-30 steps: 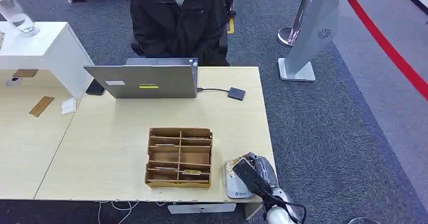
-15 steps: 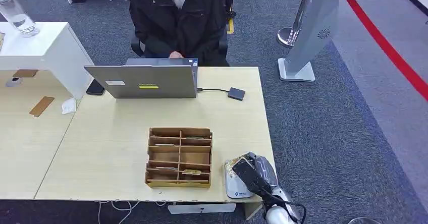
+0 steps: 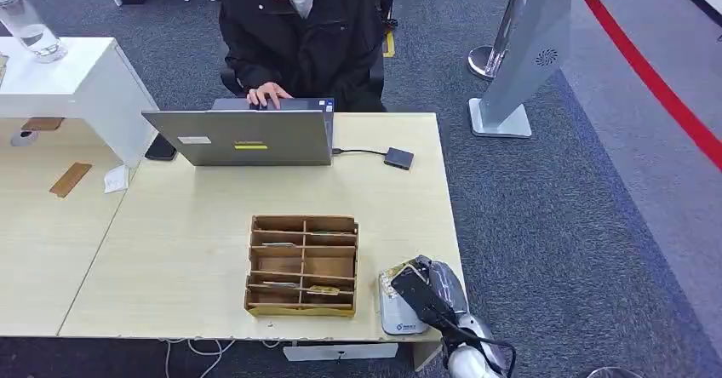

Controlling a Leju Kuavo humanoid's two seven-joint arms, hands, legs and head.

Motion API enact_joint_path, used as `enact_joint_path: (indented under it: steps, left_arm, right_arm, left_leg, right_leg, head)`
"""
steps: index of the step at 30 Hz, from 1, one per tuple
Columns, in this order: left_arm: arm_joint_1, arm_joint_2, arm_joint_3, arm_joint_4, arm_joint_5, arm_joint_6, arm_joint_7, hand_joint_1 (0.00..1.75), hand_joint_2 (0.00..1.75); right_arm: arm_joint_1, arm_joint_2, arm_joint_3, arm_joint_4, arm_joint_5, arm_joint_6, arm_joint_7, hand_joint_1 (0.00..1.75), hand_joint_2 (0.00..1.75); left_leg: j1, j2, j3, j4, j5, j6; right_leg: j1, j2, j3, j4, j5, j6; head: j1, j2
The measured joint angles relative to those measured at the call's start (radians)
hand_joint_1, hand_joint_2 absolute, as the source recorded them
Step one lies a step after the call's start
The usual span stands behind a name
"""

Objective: Pass the card to the sensor for recognition and then transmit it.

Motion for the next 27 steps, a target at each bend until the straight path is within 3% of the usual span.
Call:
enact_joint_path:
  steps: [14,27]
  left_arm:
    - [0.0,0.0,0.005,0.0,0.0,0.002,0.0,0.0,0.0]
    - [0.0,0.0,0.022,0.0,0.004,0.005,0.0,0.0,0.0]
  right_arm:
    - [0.0,0.001,-0.005,-0.008,0.026,-0.011,-0.014,1.75,1.75]
    - [0.036,0.001,-0.005,-0.097,0.064,-0.045,-0.036,1.75,1.75]
  left_leg:
    - [0.0,0.0,0.0,0.0,0.0,0.0]
    - [0.0,0.0,-0.002,0.0,-0.001,0.0]
  right_leg:
    - [0.0,0.0,0.0,0.0,0.0,0.0]
    - [0.0,0.0,-0.002,0.0,0.0,0.0]
  head:
    - [0.0,0.0]
    - [0.0,0.0]
